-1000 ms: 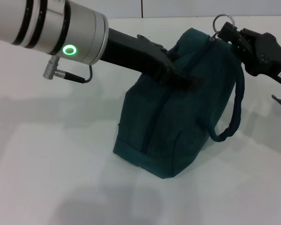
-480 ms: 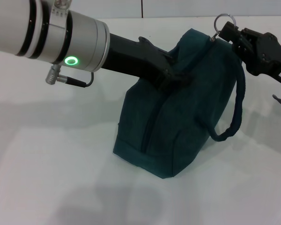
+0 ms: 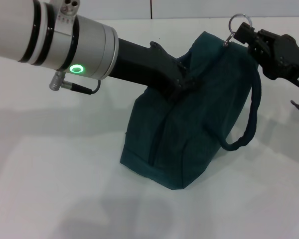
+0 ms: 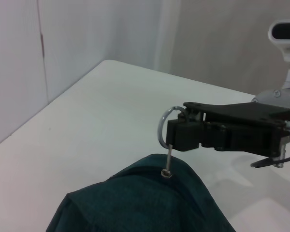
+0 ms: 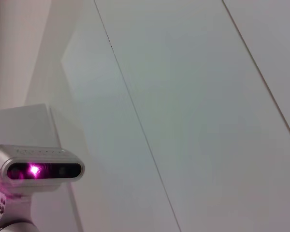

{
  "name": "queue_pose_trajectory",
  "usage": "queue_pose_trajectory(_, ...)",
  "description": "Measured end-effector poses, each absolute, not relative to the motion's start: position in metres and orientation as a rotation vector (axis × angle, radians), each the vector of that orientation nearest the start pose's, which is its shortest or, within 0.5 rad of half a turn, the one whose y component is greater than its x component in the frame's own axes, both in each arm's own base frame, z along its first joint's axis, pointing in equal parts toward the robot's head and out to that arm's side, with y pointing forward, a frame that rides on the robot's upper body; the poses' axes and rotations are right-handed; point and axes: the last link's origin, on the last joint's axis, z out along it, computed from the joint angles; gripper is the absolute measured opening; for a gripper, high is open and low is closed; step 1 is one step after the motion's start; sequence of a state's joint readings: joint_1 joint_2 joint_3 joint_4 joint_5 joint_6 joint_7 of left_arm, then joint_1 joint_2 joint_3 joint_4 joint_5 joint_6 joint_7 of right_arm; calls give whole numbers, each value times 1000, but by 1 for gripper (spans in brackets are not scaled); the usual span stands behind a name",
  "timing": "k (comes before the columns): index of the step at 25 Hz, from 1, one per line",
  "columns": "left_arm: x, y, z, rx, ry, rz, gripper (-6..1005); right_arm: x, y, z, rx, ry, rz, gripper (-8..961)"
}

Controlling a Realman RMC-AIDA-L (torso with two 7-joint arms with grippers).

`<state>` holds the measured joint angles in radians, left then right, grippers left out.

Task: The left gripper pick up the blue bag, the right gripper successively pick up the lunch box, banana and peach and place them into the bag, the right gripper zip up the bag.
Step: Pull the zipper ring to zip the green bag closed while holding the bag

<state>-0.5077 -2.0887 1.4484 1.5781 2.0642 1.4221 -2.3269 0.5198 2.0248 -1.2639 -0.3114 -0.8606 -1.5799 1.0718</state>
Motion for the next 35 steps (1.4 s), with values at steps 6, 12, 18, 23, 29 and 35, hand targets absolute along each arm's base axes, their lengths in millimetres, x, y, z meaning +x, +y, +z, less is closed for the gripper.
queue_pose_trajectory(6,-85,325,2,-2910,-422,-306,82,228,335,4,-2244,556,1444,121)
queue_pose_trajectory(12,-86,321,11,-2929,-407,-384,79,240,338,7,-2182,616,1410,123)
queue_pose_trajectory(18,-87,318,19,-2937,-384,-470,60,253,341,5,-2142,677,1336,125)
queue_pose_trajectory(23,-90,319,21,-2941,-395,-508,46,263,345,1,-2118,737,1257,127)
queue_pose_trajectory(29,-94,321,20,-2940,-407,-540,43,271,349,-4,-2105,789,1184,129)
queue_pose_trajectory(35,-96,325,21,-2935,-428,-596,42,273,350,-6,-2101,805,1166,132)
